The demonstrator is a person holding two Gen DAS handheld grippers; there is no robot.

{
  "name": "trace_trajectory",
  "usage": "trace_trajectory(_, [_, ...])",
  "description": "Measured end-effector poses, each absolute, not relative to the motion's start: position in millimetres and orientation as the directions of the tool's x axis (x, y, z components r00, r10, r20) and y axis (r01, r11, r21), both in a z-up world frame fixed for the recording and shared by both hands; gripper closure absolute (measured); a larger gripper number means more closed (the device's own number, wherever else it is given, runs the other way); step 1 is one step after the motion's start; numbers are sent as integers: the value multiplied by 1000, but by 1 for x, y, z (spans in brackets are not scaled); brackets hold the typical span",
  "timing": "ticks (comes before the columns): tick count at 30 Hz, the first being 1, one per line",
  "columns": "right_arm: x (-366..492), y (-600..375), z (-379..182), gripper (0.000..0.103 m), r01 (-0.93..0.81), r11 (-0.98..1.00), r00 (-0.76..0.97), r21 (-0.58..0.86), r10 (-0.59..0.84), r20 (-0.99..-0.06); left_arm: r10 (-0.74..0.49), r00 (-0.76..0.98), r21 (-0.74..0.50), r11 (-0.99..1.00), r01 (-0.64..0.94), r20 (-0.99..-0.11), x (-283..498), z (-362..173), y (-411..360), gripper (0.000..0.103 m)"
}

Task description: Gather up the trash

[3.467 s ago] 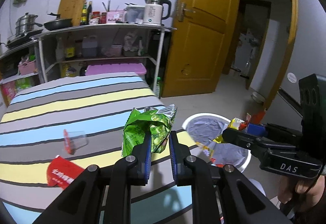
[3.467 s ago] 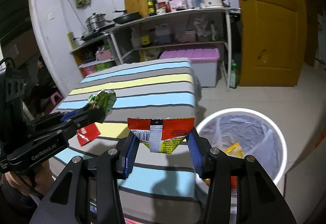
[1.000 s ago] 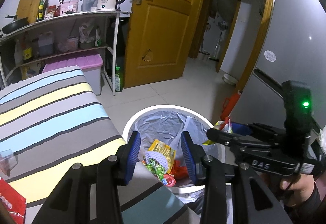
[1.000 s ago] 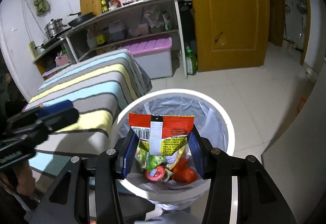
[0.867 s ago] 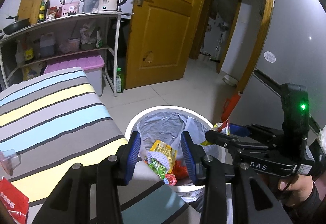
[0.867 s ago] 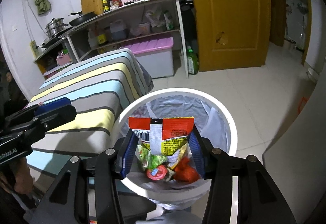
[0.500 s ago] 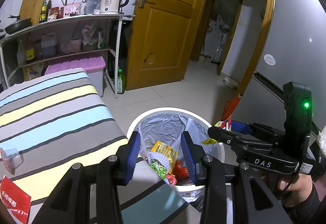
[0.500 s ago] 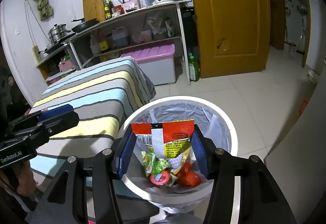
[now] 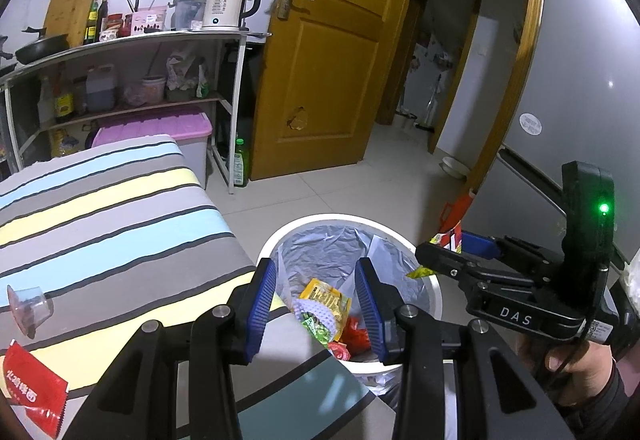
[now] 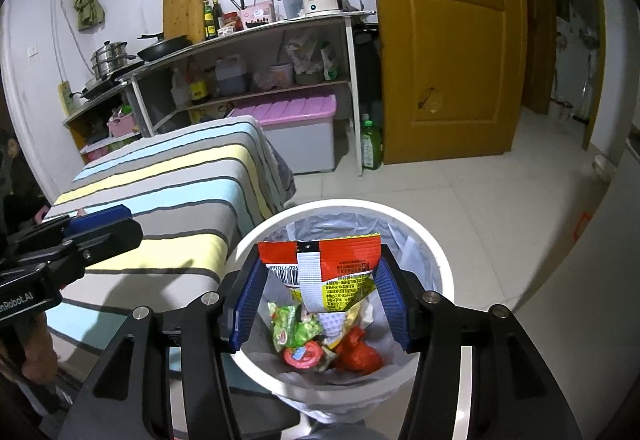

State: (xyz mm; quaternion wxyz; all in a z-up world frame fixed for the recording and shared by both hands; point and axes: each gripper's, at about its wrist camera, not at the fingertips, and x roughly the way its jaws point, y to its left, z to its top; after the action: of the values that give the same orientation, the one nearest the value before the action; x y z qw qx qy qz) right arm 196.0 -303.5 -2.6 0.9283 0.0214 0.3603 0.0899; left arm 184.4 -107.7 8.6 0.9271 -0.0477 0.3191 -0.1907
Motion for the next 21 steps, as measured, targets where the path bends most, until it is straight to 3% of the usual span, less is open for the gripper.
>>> trace_trajectory(21, [200, -299, -3, 49, -141, 980, 717, 140, 198, -668, -369, 737, -224, 929, 293, -566, 176, 10, -93, 62])
